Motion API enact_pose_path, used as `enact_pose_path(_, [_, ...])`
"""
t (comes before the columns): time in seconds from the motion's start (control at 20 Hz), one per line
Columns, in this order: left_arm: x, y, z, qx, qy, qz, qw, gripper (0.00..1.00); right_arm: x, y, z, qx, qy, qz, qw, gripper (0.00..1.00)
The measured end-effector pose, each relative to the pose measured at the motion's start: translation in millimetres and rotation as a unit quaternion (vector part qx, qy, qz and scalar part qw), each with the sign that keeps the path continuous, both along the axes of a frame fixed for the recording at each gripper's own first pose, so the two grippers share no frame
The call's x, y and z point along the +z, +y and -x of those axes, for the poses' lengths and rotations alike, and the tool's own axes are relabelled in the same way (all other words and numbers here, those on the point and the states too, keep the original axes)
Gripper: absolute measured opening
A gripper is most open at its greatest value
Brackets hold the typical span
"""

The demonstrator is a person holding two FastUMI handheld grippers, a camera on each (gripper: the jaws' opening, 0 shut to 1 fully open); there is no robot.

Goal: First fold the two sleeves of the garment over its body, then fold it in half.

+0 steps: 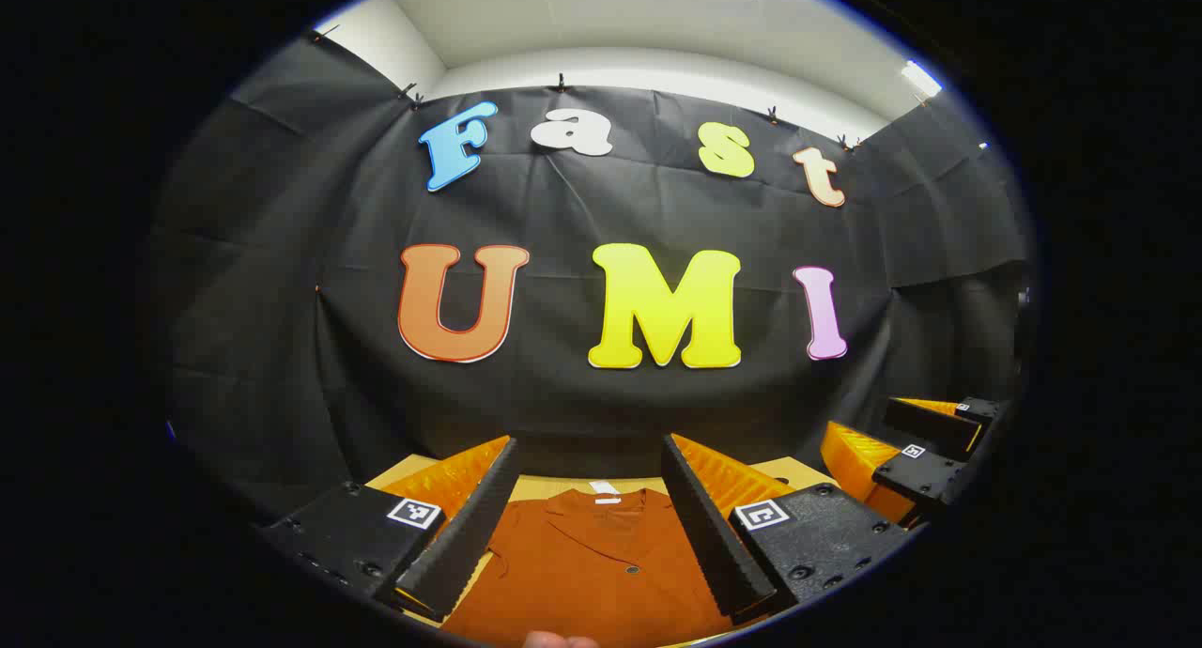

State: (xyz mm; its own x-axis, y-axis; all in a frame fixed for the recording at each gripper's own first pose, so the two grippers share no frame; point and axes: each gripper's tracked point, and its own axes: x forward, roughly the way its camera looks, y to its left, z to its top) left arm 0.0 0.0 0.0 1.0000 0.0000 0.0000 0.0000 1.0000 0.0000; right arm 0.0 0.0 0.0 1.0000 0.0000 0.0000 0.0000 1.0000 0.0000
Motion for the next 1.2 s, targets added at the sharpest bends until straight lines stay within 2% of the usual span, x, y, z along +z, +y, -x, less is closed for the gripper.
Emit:
enact_pose_path(0.05, [0, 0, -1, 0.001, 0.000, 0.000, 1.000, 1.00, 0, 1, 0, 0.000, 0.000, 0.001, 1.000, 0.94])
enact_pose_path(0.1, [1, 4, -3, 0.003, -0.001, 0.001, 1.000, 0.98, -1, 4, -2, 0.002, 0.001, 0.004, 1.000, 0.94])
enact_pose_path(0.15, [-1, 5, -5, 0.003, 0.000, 0.001, 1.000, 1.00, -3, 6, -4, 0.004, 0.003, 0.005, 1.000, 0.94])
enact_pose_path(0.35, [-1, 11, -7, 0.003, -0.001, -0.001, 1.000, 0.98, 0, 9, -10, 0.006, 0.000, 0.003, 1.000, 0.94])
enact_pose_path(0.5, [-2, 17, -7, 0.009, 0.003, -0.002, 1.000, 1.00, 1, 13, -12, 0.009, 0.000, 0.003, 1.000, 0.94])
enact_pose_path(0.6, [-1, 18, -7, 0.010, 0.002, -0.001, 1.000, 0.97, 2, 13, -12, 0.010, 0.000, 0.004, 1.000, 0.94])
enact_pose_path(0.65, [-2, 18, -8, 0.010, 0.003, 0.000, 1.000, 1.00, 3, 12, -12, 0.010, -0.001, 0.004, 1.000, 0.94])
enact_pose_path(0.7, [-2, 19, -7, 0.013, 0.004, 0.000, 1.000, 0.98, 2, 12, -13, 0.010, 0.000, 0.005, 1.000, 0.94])
enact_pose_path(0.9, [1, 20, -9, 0.013, 0.000, -0.005, 1.000, 1.00, -3, 2, -14, 0.001, 0.005, 0.002, 1.000, 0.94])
enact_pose_path(0.95, [1, 18, -9, 0.012, 0.001, -0.005, 1.000, 0.98, -3, 1, -13, 0.000, 0.005, 0.002, 1.000, 0.94])
enact_pose_path(1.2, [0, 21, -10, 0.018, 0.002, -0.008, 1.000, 0.98, -4, -2, -14, -0.002, 0.009, 0.000, 1.000, 0.94])
